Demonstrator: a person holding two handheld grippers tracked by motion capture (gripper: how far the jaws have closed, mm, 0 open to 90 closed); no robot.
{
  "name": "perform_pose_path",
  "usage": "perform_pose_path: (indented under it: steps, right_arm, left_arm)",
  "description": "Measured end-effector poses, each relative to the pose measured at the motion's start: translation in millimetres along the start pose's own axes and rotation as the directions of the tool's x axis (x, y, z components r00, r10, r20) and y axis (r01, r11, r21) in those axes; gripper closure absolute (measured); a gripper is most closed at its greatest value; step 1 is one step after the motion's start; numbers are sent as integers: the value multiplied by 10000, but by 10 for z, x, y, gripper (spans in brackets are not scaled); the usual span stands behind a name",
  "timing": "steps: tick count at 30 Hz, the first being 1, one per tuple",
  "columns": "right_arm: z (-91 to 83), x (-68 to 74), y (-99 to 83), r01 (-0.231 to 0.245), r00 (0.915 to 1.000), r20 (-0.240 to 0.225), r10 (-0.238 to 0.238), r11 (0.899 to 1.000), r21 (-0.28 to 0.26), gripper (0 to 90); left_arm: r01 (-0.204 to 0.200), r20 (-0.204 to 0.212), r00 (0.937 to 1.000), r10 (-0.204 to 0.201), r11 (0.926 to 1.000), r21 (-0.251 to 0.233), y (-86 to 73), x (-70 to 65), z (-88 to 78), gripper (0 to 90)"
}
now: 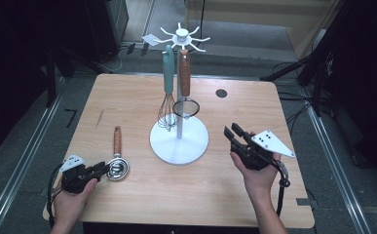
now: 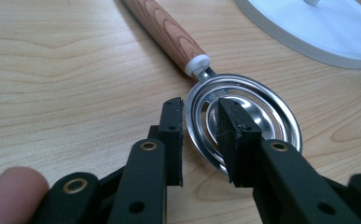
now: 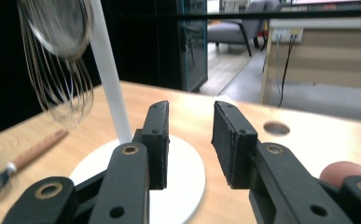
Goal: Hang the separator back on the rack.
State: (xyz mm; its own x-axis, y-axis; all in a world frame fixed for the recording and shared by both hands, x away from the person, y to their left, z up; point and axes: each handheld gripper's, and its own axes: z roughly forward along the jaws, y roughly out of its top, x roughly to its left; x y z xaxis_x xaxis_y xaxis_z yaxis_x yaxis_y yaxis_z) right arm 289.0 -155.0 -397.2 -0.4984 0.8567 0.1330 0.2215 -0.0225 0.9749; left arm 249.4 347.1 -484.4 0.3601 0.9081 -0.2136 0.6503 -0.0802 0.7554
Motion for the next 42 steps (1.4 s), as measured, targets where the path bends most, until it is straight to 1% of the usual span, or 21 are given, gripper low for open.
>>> perform_pose_path:
  steps: [2, 5, 7, 9, 12, 15, 17, 18, 19, 20, 25, 30, 33, 35, 39, 41, 42]
  right_arm:
    - [-29, -18, -106, 22, 10000, 11, -23, 9997, 229, 677]
    - [-82, -53, -262, -199, 9998, 36, 198, 9985, 504, 675]
    - [-104, -77, -346, -258, 9996, 123, 249, 9962, 832, 674]
    - [-139, -78, -421, -422, 9991, 111, 413, 9943, 981, 672]
    - [-192, -55, -508, -491, 9988, 105, 482, 9908, 1258, 667]
    - [-238, -23, -593, -535, 9986, 86, 528, 9874, 1486, 662]
    - [-263, 3, -649, -529, 9986, 38, 530, 9846, 1666, 658]
    - [-278, 15, -671, -534, 9985, 18, 540, 9829, 1762, 656]
    - [-293, 23, -689, -534, 9985, 23, 539, 9818, 1821, 656]
    - [-310, 30, -702, -561, 9984, 35, 564, 9812, 1844, 655]
    - [-373, 77, -753, -757, 9971, 46, 762, 9778, 1952, 654]
    - [-339, 141, -799, -715, 9970, -130, 760, 9743, 2135, 653]
    - [-300, 169, -809, -597, 9974, -278, 672, 9751, 2134, 653]
    - [-281, 188, -822, -558, 9974, -329, 645, 9744, 2178, 653]
    - [-261, 235, -832, -471, 9972, -466, 588, 9739, 2219, 653]
    - [-251, 261, -835, -425, 9970, -531, 556, 9740, 2227, 653]
    - [-245, 270, -837, -394, 9970, -560, 533, 9737, 2244, 653]
  left_arm:
    - [-44, -79, 10000, 44, 10000, 39, 0, -6, 3, 783]
    - [-148, -37, 9999, 148, 9998, 161, 1, -14, 8, 815]
    - [-191, -35, 9998, 192, 9996, 227, 1, -22, 18, 818]
    - [-155, -26, 9999, 156, 9995, 280, -1, -29, 18, 818]
    - [-125, 58, 9999, 123, 9994, 337, -4, -43, 8, 817]
    - [-211, 69, 9998, 208, 9988, 443, -6, -63, 1, 816]
    - [-230, 133, 9997, 223, 9984, 513, -5, -78, -1, 815]
    - [-194, 279, 9995, 179, 9982, 570, -6, -84, -1, 814]
    - [-167, 409, 9991, 143, 9981, 588, -9, -98, 2, 811]
    - [-275, 480, 9985, 244, 9976, 639, -10, -116, 5, 809]
    - [-619, 599, 9966, 572, 9948, 806, -25, -239, 37, 801]
    - [-867, 791, 9937, 795, 9920, 921, -53, -353, 47, 800]
    - [-960, 857, 9924, 878, 9906, 973, -68, -407, 31, 800]
    - [-985, 971, 9913, 890, 9903, 979, -82, -436, 15, 801]
    - [-1117, 1073, 9891, 1012, 9891, 962, -99, -509, 1, 805]
    - [-1175, 1152, 9876, 1070, 9892, 878, -87, -524, -3, 778]
    - [-1100, 1159, 9881, 1012, 9913, 727, -78, -518, -9, 740]
